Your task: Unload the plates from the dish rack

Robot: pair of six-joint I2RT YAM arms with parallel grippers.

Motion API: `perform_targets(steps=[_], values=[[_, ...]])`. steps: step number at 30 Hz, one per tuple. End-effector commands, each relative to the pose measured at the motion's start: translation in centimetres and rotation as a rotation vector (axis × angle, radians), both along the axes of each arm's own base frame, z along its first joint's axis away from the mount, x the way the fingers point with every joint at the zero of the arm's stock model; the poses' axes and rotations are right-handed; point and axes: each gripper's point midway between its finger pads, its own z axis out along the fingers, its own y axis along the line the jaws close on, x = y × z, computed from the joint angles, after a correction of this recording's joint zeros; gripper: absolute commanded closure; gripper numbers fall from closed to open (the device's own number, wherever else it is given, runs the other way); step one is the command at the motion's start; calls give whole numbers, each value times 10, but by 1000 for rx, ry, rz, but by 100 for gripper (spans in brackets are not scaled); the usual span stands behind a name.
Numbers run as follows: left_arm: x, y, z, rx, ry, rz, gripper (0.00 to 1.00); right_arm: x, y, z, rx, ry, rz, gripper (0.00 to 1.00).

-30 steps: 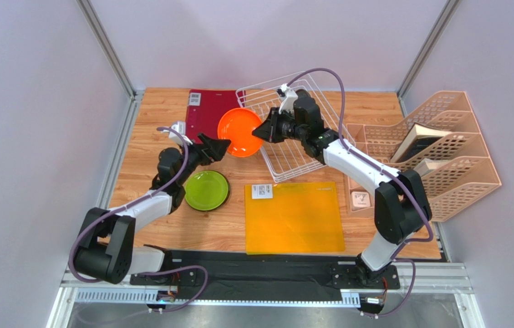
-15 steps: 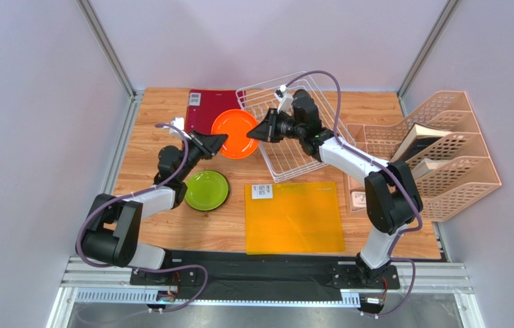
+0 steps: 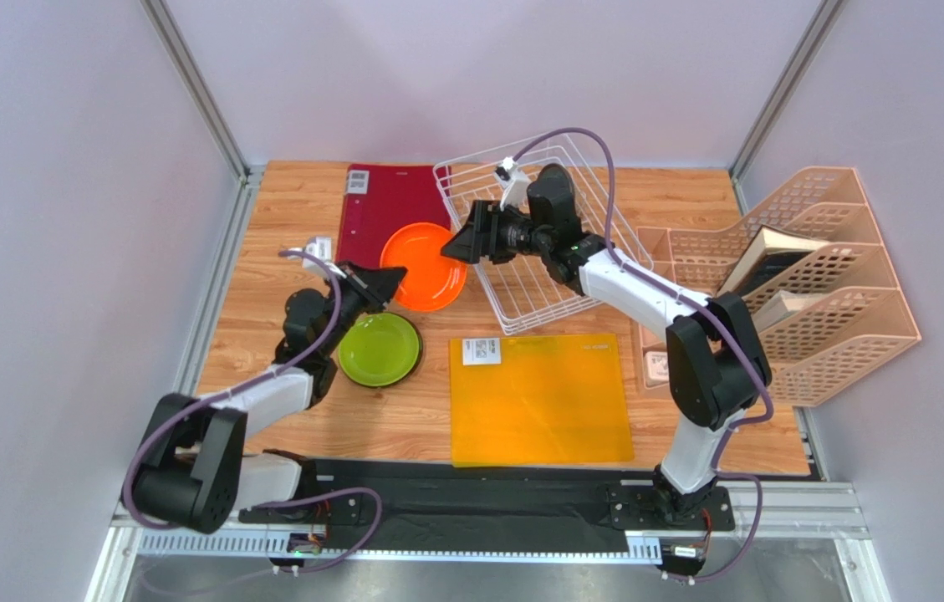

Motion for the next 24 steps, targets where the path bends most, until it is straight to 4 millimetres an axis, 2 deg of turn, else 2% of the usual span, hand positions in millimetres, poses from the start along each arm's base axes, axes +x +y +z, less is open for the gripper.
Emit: perform_targets(steps=[1, 6, 8, 11, 15, 16, 17, 19, 20, 24], values=[[-15, 32, -10, 148, 29, 135, 100, 34, -38, 28, -121, -153, -185, 27], [-52, 67, -37, 230, 140, 257, 100, 55, -76, 37, -197, -211, -323, 26], [-59, 80, -43, 257, 168, 313, 100, 69, -97, 41, -236, -231, -415, 24], [-75, 90, -59, 288, 213, 335, 100, 87, -121, 43, -298, -255, -511, 23], [-83, 100, -82, 303, 271, 377, 100, 107, -145, 49, -376, -293, -618, 23], [-83, 101, -86, 304, 278, 383, 100, 112, -149, 48, -396, -304, -625, 23], [-83, 101, -92, 297, 267, 386, 100, 117, -151, 55, -395, -318, -634, 23], [-83, 104, -99, 285, 273, 409, 100, 126, -157, 49, -422, -311, -657, 23], [-84, 106, -105, 291, 289, 416, 100, 131, -159, 57, -419, -325, -665, 23], [-83, 108, -110, 313, 306, 423, 100, 148, -171, 53, -445, -322, -706, 23]])
